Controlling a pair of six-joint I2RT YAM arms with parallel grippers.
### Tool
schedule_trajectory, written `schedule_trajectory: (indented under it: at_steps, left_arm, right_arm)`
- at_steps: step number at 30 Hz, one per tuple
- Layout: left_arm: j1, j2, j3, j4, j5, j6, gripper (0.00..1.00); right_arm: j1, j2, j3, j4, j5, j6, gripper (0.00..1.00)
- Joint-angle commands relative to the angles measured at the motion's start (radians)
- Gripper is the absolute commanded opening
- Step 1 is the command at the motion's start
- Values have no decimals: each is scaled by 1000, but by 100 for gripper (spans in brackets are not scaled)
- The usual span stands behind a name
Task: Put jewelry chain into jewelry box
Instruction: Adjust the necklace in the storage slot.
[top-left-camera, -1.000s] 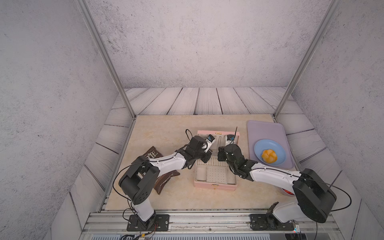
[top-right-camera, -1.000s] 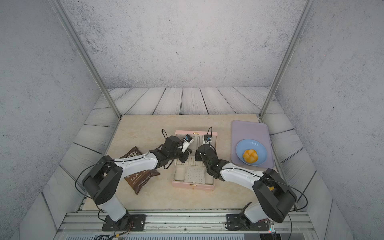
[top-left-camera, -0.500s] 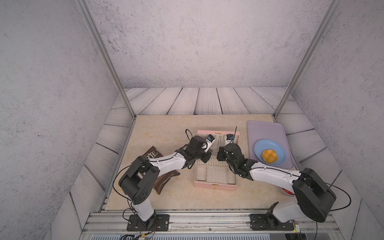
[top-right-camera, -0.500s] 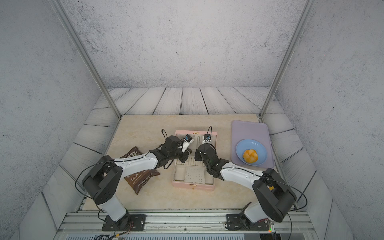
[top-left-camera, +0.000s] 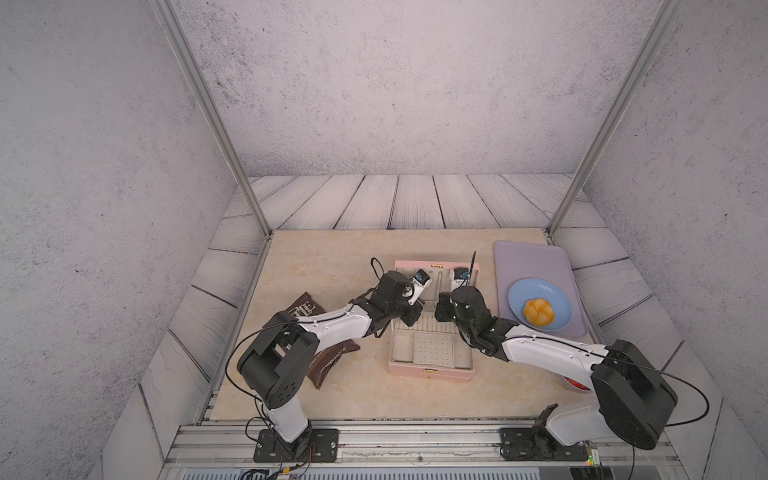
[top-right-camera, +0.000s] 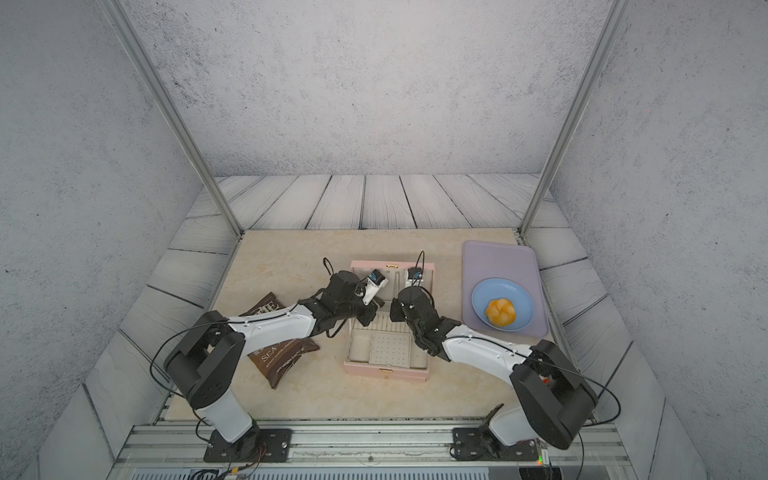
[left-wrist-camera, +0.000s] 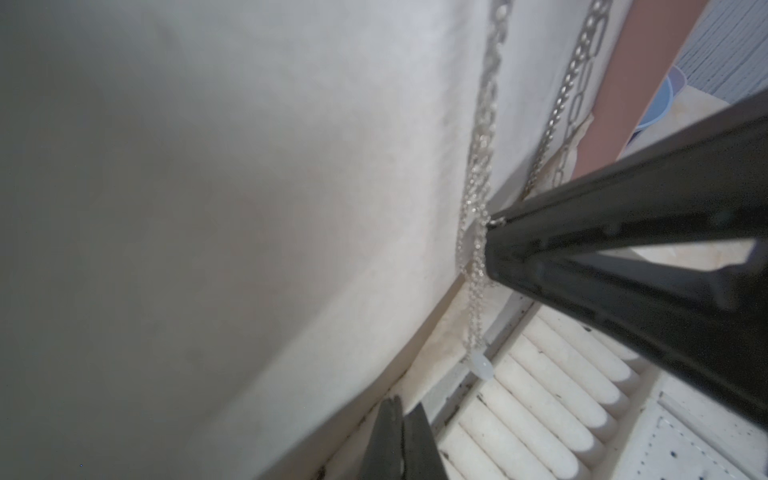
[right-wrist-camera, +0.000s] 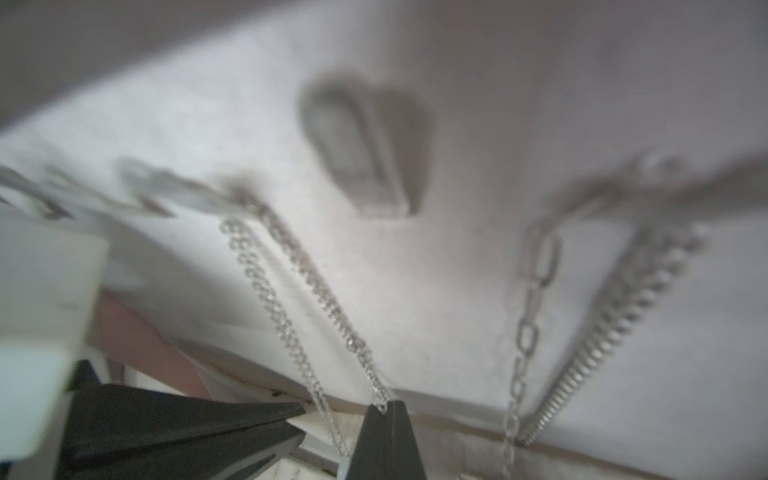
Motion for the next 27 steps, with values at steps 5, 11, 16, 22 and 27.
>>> schedule_trajectory:
  at_steps: [5, 11, 16, 22, 27]
  left_arm:
    - [-13, -41, 10, 56, 94, 5, 0]
    - [-12, -46, 1, 72, 120, 11, 0]
    - [-13, -51, -5, 80, 125, 16, 0]
    - [-13, -55, -8, 90, 128, 17, 0]
    - [-12, -54, -8, 90, 125, 16, 0]
  right_arm:
    - [-11, -56, 30, 46, -1, -11, 0]
    - [-11, -16, 30, 64, 3, -7, 0]
    - [-11, 1, 19, 60, 6, 3, 0]
    - [-11, 9, -8, 69, 19, 21, 0]
    - [-11, 18, -14, 60, 23, 29, 0]
